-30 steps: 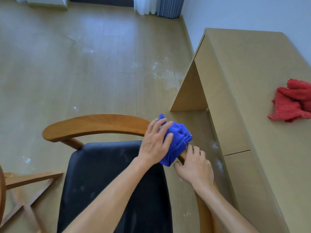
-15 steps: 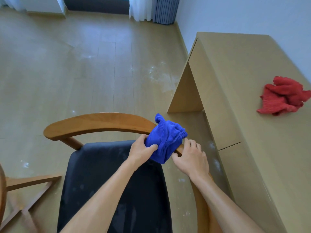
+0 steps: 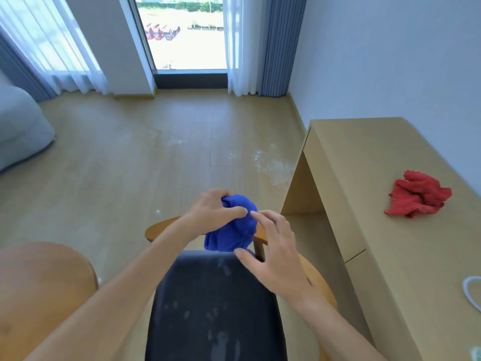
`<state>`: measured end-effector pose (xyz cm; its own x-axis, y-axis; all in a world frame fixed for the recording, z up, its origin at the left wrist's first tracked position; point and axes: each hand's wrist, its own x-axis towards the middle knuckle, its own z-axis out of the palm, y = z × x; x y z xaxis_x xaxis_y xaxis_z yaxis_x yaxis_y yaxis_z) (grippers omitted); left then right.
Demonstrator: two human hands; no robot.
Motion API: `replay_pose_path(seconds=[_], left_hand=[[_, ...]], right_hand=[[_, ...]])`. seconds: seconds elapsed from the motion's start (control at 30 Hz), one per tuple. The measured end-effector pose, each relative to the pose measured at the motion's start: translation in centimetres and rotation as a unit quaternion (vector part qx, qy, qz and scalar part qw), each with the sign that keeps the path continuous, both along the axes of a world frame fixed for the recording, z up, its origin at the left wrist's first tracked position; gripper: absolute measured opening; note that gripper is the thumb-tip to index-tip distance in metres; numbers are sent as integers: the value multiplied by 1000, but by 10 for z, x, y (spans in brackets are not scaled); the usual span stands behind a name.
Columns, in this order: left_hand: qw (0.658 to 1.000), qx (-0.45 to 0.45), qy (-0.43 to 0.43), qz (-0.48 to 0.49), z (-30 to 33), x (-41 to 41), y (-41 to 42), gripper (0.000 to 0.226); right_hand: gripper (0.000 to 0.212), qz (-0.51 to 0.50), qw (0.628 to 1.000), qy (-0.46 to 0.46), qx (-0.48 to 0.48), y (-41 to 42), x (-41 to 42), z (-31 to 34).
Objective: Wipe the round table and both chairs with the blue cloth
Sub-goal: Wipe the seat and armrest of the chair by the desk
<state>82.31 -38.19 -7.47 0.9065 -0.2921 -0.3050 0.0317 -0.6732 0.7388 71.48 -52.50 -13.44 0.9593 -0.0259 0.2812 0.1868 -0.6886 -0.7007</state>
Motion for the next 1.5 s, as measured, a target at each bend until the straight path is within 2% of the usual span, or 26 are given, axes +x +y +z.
replay_pose_path(seconds=[0.13, 0.23, 0.3, 0.4, 0.57, 0.73, 0.83, 0.93, 1.1, 1.5], left_hand=[[999, -36, -3, 12, 55, -22, 30, 36], [994, -103, 12, 30, 93, -42, 43, 30], [990, -135, 26, 36, 115, -53, 50, 27], [992, -123, 20, 35, 143, -65, 62, 24], [995, -92, -41, 17, 176, -79, 86, 30], [995, -74, -63, -30, 199, -85, 110, 34], [995, -33, -81, -58, 210, -85, 119, 37], [990, 18, -109, -91, 218, -83, 125, 39], [978, 74, -164, -103, 218, -80, 124, 43], [980, -11, -196, -36, 204, -82, 120, 46]], right_hand=[[51, 48, 999, 0, 25, 21, 6, 58], [45, 57, 998, -4, 30, 30, 6, 94], [34, 56, 998, -11, 39, 34, 7, 115], [19, 70, 996, -26, 53, 38, 9, 145], [12, 115, 991, -34, 62, 45, 7, 192], [10, 145, 983, -17, 107, 33, 14, 224], [21, 133, 987, -28, 86, 24, 17, 242], [19, 128, 990, -37, 47, 18, 20, 254], [19, 131, 988, -71, 39, 25, 17, 272], [25, 156, 979, -118, 50, 42, 17, 317]])
